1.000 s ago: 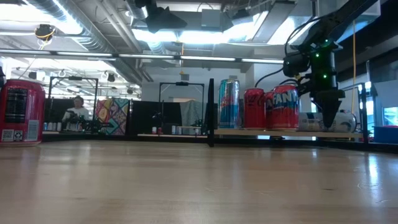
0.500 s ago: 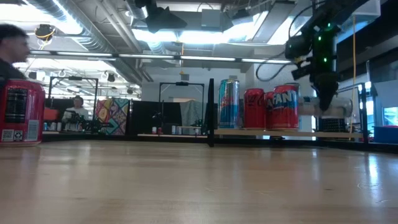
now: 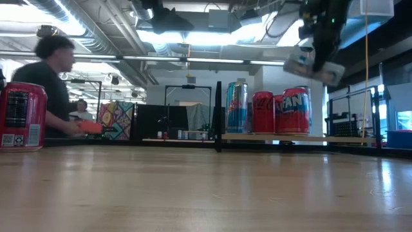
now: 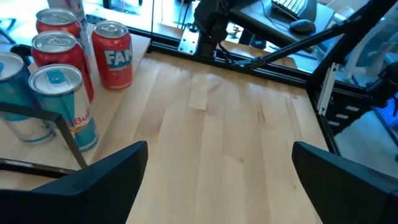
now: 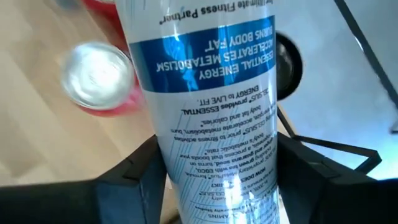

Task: Place canned beverage on shelf
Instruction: Adjust the bottom white-blue soda can on the shelf

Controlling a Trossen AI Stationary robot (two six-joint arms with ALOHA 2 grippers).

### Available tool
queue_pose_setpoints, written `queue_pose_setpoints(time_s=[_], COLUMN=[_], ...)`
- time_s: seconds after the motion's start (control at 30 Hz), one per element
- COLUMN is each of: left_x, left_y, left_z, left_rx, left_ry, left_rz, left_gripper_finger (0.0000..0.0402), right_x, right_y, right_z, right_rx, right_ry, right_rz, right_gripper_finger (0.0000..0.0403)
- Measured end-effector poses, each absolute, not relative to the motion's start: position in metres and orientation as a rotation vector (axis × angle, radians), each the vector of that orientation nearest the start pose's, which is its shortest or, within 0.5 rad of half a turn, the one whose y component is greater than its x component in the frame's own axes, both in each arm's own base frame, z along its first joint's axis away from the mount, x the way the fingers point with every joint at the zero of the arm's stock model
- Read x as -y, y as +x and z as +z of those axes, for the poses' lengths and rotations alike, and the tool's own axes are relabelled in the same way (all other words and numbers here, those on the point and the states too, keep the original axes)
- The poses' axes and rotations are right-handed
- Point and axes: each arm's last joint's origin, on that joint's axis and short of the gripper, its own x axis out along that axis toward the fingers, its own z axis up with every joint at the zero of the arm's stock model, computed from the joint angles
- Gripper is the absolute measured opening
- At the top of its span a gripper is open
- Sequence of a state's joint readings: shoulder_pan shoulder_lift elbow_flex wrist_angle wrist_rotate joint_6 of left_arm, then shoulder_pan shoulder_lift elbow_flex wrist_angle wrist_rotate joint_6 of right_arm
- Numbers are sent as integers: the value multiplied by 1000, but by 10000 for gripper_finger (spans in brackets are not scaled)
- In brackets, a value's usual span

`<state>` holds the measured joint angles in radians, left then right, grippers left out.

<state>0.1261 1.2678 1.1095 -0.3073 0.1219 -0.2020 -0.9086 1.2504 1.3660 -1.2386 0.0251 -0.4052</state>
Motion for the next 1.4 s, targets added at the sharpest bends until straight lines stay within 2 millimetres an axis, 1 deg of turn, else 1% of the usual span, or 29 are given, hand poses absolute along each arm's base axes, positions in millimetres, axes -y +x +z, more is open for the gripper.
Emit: queue_pose_setpoints(time_s=[0.13, 0.23, 0.3, 0.4, 0.47, 0.6, 0.7, 0.77, 0.9, 0.93, 1.07, 1.17, 1.27, 1.33, 1.4], left_x=[-29, -27, -24, -19, -15, -5, 7, 15, 32, 37, 53, 64, 73, 75, 75], left_y=[278, 279, 281, 284, 285, 286, 293, 301, 325, 332, 357, 376, 393, 399, 400], left_z=[335, 336, 337, 341, 345, 351, 359, 363, 374, 377, 382, 378, 366, 359, 354], left_rx=[-441, -431, -411, -359, -313, -285, -256, -254, -240, -234, -285, -312, -353, -379, -405], left_ry=[-250, -252, -246, -244, -272, -307, -312, -309, -296, -295, -278, -276, -263, -275, -316], left_rz=[35, 40, 48, 59, 61, 89, 115, 125, 126, 118, 110, 88, 80, 91, 106], left_gripper_finger=[396, 396, 396, 396, 396, 396, 396, 396, 396, 396, 396, 396, 396, 396, 395], right_x=[156, 138, 122, 99, 81, 45, 19, 3, -24, -29, -48, -58, -62, -62, -63], right_y=[136, 145, 154, 174, 186, 209, 222, 228, 240, 243, 249, 251, 251, 251, 252], right_z=[375, 382, 384, 387, 388, 390, 390, 389, 382, 381, 374, 370, 369, 367, 367], right_rx=[-1086, -1025, -989, -941, -922, -864, -837, -830, -848, -845, -872, -884, -892, -907, -904], right_ry=[191, 217, 245, 249, 234, 182, 150, 126, 84, 76, 40, 16, 1, 0, 6], right_rz=[-579, -517, -452, -362, -297, -188, -122, -75, -8, 12, 71, 87, 90, 93, 98], right_gripper_finger=[222, 220, 220, 221, 221, 219, 221, 221, 219, 219, 220, 219, 219, 220, 220])
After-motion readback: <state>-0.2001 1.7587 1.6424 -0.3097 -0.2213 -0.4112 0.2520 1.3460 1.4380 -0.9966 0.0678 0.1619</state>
